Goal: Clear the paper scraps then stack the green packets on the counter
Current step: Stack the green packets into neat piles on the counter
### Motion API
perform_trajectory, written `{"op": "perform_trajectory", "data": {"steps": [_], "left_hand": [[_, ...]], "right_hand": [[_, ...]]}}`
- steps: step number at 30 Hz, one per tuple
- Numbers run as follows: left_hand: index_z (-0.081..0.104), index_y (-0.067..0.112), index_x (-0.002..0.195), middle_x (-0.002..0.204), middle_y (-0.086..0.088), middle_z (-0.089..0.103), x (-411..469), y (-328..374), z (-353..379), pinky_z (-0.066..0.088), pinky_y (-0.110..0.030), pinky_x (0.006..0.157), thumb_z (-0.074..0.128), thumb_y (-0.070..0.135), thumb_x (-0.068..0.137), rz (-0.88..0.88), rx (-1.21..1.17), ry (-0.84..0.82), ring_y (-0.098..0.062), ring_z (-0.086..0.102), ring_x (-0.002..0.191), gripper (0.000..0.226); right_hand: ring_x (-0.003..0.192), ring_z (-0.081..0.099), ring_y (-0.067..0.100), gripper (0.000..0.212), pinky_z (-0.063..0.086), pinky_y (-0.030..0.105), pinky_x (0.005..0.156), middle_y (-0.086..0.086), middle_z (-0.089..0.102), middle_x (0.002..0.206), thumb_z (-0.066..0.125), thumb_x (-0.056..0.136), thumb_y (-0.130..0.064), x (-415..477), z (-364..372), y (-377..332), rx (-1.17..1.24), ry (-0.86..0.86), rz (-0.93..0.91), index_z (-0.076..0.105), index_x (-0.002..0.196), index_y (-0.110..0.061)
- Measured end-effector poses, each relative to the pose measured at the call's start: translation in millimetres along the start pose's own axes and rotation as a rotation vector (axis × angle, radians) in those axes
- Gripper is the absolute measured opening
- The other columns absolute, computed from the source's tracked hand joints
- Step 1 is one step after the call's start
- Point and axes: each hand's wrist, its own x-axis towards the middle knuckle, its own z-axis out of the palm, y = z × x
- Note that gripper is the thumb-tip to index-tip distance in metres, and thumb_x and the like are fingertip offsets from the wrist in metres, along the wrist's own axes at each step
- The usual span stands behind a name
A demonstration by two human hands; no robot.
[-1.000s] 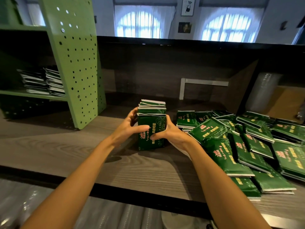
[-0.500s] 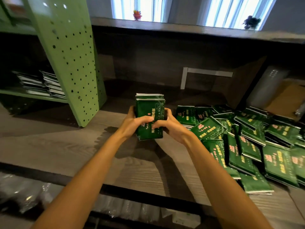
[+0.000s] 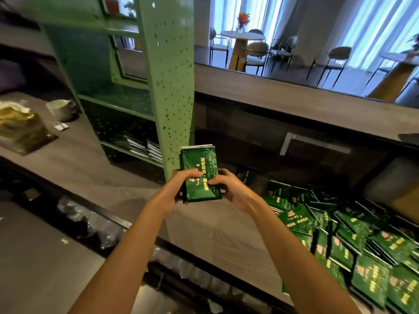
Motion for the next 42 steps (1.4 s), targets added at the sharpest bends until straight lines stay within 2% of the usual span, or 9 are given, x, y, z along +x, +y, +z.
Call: {"op": "perform_trajectory", "data": {"steps": [7, 11, 15, 19, 22, 27, 35, 39, 42], "left_hand": [[0.060, 0.011, 0.091, 0.077, -0.006, 0.070, -8.2, -10.4, -68.9, 0.052, -0.030, 0.070, 0.057, 0.013, 0.081, -0.042, -0.121, 0.093, -0.022, 0.064, 0.076, 0.010], [0.060, 0.011, 0.088, 0.069, -0.005, 0.071, 7.5, -0.2, -125.1, 0.051, -0.031, 0.071, 0.061, 0.016, 0.075, -0.062, -0.162, 0.130, -0.023, 0.064, 0.073, 0.014], [0.061, 0.010, 0.095, 0.080, -0.007, 0.071, 35.3, 20.2, -195.3, 0.054, -0.031, 0.069, 0.063, 0.015, 0.069, -0.043, -0.171, 0.116, -0.023, 0.066, 0.076, 0.027], [0.059, 0.010, 0.099, 0.090, -0.010, 0.068, 69.6, 47.2, -264.4, 0.053, -0.031, 0.070, 0.052, 0.010, 0.084, -0.040, -0.124, 0.101, -0.024, 0.065, 0.079, 0.017], [0.059, 0.009, 0.096, 0.087, -0.010, 0.068, 94.7, 74.1, -297.6, 0.052, -0.033, 0.068, 0.052, 0.011, 0.084, -0.057, -0.059, 0.064, -0.024, 0.064, 0.078, 0.014], [0.061, 0.008, 0.082, 0.068, -0.009, 0.070, 136.4, 110.3, -311.0, 0.052, -0.029, 0.065, 0.055, 0.015, 0.083, -0.110, 0.022, -0.013, -0.020, 0.067, 0.057, 0.010], [0.063, 0.017, 0.092, 0.108, -0.009, 0.060, 191.1, 125.4, -305.3, 0.042, -0.033, 0.091, 0.062, 0.030, 0.076, -0.117, 0.171, -0.090, -0.024, 0.057, 0.100, 0.020], [0.051, 0.013, 0.128, 0.139, -0.011, 0.041, 206.2, 135.2, -294.0, 0.029, -0.037, 0.105, 0.054, 0.021, 0.087, -0.065, 0.195, -0.071, -0.029, 0.038, 0.127, 0.042], [0.056, 0.011, 0.116, 0.129, -0.010, 0.048, 214.5, 133.2, -289.8, 0.029, -0.034, 0.100, 0.057, 0.021, 0.083, -0.063, 0.239, -0.093, -0.027, 0.041, 0.121, 0.035]], "right_hand": [[0.102, 0.059, 0.018, 0.048, 0.051, 0.029, 0.085, 0.008, 0.059, 0.119, 0.061, 0.087, -0.019, 24.2, 72.3, 17.9, -0.082, -0.138, 0.034, 0.044, 0.130, -0.009], [0.101, 0.058, 0.015, 0.044, 0.050, 0.030, 0.089, 0.003, 0.058, 0.114, 0.052, 0.093, -0.036, 57.2, 115.5, 10.3, -0.126, -0.111, 0.058, 0.046, 0.128, -0.010], [0.110, 0.057, 0.021, 0.033, 0.046, 0.037, 0.099, 0.003, 0.060, 0.112, 0.049, 0.095, -0.039, 104.8, 163.5, 0.8, -0.246, 0.027, 0.040, 0.053, 0.117, -0.015], [0.085, 0.063, 0.021, 0.025, 0.046, 0.024, 0.070, 0.012, 0.065, 0.098, 0.053, 0.095, -0.023, 147.3, 212.4, -11.1, -0.269, 0.219, -0.064, 0.055, 0.115, -0.008], [0.062, 0.058, 0.014, 0.041, 0.048, 0.028, 0.063, 0.001, 0.058, 0.070, 0.053, 0.093, -0.012, 166.0, 233.1, -18.7, -0.430, 0.356, -0.207, 0.046, 0.133, -0.016], [0.064, 0.062, 0.028, 0.062, 0.053, 0.041, 0.066, 0.013, 0.062, 0.067, 0.051, 0.094, -0.016, 185.6, 239.4, -26.4, -0.763, 0.431, -0.169, 0.022, 0.148, -0.027], [0.073, 0.066, 0.029, 0.057, 0.055, 0.040, 0.070, 0.017, 0.069, 0.077, 0.052, 0.092, -0.017, 198.2, 232.0, -29.8, -0.820, 0.552, -0.092, 0.032, 0.145, -0.025], [0.076, 0.066, 0.033, 0.053, 0.054, 0.041, 0.074, 0.016, 0.065, 0.079, 0.051, 0.092, -0.019, 202.9, 232.3, -31.0, -0.768, 0.557, -0.077, 0.035, 0.142, -0.025], [0.078, 0.065, 0.031, 0.052, 0.053, 0.039, 0.077, 0.011, 0.060, 0.080, 0.051, 0.092, -0.020, 205.4, 231.2, -32.9, -0.768, 0.574, -0.063, 0.036, 0.142, -0.025]]}}
